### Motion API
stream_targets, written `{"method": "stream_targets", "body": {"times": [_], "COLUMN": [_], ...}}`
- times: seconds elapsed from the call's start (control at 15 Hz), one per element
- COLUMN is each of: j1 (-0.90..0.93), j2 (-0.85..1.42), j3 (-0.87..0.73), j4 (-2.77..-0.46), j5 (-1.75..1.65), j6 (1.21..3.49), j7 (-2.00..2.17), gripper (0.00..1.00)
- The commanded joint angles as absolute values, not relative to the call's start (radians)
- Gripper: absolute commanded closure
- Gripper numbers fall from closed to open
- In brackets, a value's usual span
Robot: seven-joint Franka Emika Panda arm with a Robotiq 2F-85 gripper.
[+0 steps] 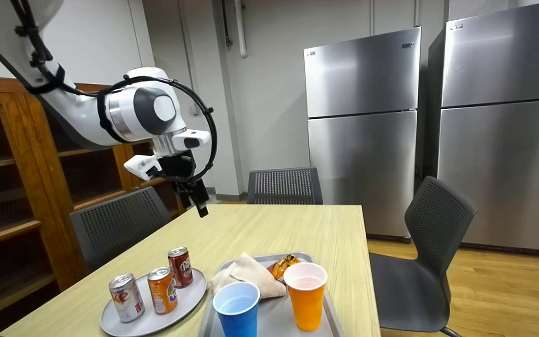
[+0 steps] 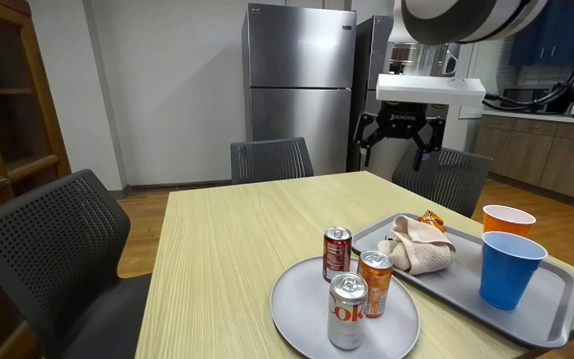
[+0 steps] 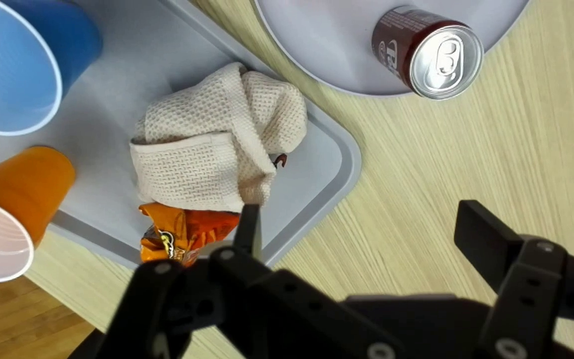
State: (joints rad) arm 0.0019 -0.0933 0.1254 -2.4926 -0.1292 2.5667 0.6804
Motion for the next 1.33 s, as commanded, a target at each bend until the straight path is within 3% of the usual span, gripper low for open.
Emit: {"method": "stream_targets", "body": {"times": [0.0, 1.27], "j1": [-0.008, 0.098], "j2": [-0.028, 0.301], "j3": [0.107, -0.087], "j4": [-2.453, -2.289], "j5": [-0.199, -0.343], "j6": [2.579, 2.580], "j7": [0.759, 0.984], "gripper": [0.00, 0.00]}}
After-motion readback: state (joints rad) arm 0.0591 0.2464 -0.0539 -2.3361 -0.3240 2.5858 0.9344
